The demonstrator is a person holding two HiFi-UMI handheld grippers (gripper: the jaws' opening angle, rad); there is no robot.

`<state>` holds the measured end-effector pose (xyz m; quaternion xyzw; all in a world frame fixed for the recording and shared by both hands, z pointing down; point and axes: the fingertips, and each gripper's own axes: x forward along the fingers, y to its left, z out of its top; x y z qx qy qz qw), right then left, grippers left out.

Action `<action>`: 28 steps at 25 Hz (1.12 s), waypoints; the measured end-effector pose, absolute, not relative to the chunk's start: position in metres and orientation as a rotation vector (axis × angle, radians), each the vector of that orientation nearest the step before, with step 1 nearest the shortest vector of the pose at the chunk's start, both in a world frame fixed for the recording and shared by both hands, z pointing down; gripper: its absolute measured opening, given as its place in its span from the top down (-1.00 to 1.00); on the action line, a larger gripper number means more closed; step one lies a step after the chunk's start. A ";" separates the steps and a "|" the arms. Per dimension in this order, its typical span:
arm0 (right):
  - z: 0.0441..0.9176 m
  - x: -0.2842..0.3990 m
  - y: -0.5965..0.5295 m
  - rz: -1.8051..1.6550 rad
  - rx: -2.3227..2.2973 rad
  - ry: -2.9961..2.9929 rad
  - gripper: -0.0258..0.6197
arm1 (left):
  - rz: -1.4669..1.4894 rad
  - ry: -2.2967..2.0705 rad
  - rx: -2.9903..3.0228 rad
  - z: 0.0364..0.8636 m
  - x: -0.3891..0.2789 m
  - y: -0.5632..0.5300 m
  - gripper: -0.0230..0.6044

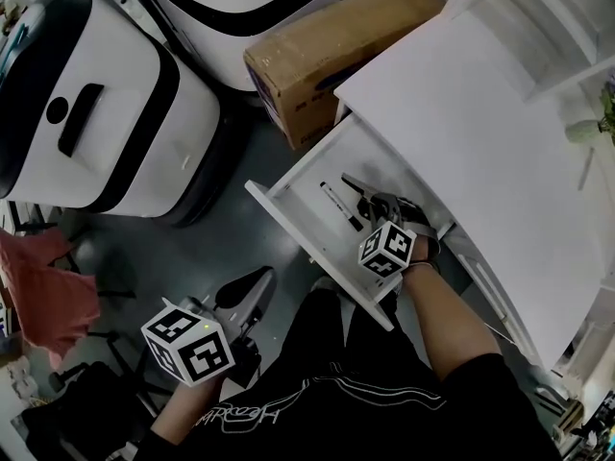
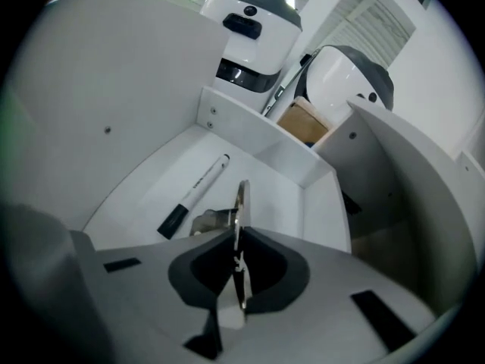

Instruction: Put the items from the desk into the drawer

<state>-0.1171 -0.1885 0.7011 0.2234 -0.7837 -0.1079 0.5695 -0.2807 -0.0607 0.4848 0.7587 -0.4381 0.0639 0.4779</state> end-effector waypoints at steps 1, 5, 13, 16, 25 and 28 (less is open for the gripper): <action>0.704 -0.117 -0.187 -0.263 0.521 -1.829 0.89 | 0.156 -1.070 1.851 0.486 -0.282 -0.062 0.90; 0.707 -0.120 -0.185 -0.307 0.513 -1.800 0.89 | 0.160 -1.062 1.853 0.488 -0.286 -0.064 0.90; 0.702 -0.119 -0.181 -0.252 0.506 -1.829 0.68 | 0.157 -1.090 1.853 0.484 -0.289 -0.066 0.90; 0.693 -0.116 -0.185 -0.162 0.539 -1.862 0.48 | 0.156 -1.099 1.842 0.486 -0.289 -0.062 0.90; 0.662 -0.104 -0.162 0.022 0.663 -1.970 0.15 | 0.154 -1.072 1.901 0.471 -0.252 -0.037 0.90; 0.650 -0.100 -0.151 0.061 0.691 -2.003 0.15 | 0.147 -1.076 1.906 0.468 -0.245 -0.023 0.90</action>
